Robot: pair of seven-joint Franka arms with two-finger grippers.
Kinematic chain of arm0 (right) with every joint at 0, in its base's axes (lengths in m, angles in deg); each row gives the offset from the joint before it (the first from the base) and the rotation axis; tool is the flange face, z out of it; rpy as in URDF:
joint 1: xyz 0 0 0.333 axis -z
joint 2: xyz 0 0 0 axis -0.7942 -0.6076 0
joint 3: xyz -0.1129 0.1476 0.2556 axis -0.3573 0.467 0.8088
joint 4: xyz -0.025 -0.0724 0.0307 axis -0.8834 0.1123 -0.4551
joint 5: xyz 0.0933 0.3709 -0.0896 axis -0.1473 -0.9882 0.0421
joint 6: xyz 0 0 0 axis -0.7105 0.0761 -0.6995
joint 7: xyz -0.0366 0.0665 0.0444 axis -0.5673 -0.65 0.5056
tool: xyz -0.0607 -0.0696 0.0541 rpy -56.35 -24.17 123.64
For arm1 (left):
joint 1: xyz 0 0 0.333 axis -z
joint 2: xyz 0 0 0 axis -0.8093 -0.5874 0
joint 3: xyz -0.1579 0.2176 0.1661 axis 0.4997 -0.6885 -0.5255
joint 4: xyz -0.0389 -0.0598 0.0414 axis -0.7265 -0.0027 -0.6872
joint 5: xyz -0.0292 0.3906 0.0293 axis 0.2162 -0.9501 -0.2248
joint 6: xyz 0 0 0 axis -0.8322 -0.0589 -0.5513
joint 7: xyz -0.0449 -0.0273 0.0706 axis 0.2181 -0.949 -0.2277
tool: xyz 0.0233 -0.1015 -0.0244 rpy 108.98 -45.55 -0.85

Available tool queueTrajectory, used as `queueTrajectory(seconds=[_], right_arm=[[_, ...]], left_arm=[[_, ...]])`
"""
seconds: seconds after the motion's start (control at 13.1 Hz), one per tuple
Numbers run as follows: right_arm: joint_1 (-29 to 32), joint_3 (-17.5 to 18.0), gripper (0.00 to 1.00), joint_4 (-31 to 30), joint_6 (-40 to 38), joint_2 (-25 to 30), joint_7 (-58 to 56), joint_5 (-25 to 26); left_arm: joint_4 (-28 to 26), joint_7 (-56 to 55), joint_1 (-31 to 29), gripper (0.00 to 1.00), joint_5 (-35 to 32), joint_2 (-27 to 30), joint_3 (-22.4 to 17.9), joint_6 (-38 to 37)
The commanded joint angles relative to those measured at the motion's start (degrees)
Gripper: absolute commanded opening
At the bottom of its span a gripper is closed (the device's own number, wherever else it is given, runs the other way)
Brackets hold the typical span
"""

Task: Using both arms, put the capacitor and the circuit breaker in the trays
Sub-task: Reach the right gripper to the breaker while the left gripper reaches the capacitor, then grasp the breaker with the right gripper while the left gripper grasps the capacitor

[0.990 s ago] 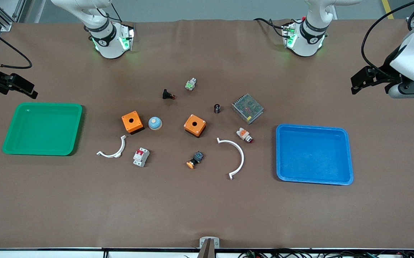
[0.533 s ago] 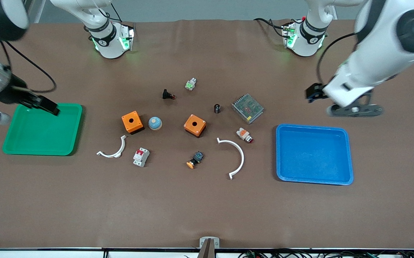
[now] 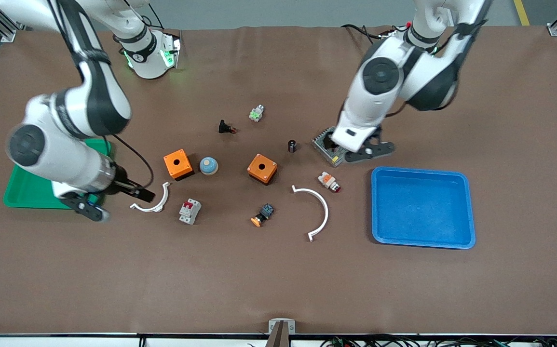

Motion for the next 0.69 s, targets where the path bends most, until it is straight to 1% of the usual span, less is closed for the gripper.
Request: queueTrajectory(seconds=[0.0, 0.08, 0.3, 0.38, 0.46, 0.61], right_arm=[[-3.7, -0.4, 1.0, 1.4, 5.9, -6.6, 4.4, -1.1], [-5.1, -0.5, 1.0, 1.3, 8.5, -8.8, 5.2, -1.1], [-7.3, -0.5, 1.0, 1.3, 13.1, -14.0, 5.4, -0.5], [-7.7, -0.5, 0.98, 1.2, 14.4, -15.3, 5.3, -0.3], [-8.1, -0.6, 0.87, 1.2, 14.5, -15.9, 5.0, 0.1], [-8.1, -0.5, 0.51, 1.3, 13.9, -16.0, 4.8, 4.2]], left_arm=[[0.1, -13.1, 4.8, 0.96, -3.6, -5.9, -0.5, 7.0], [0.1, -17.7, 6.3, 0.95, -3.9, -8.1, -0.5, 9.6], [0.1, -24.5, 9.3, 0.87, -3.9, -13.6, -0.4, 14.4], [0.1, -26.4, 10.1, 0.86, -3.9, -15.0, -0.4, 16.5], [0.1, -27.9, 10.4, 0.83, -3.9, -16.4, -0.4, 18.3], [0.1, -30.7, 11.8, 0.79, -3.9, -18.2, -0.4, 20.8]])
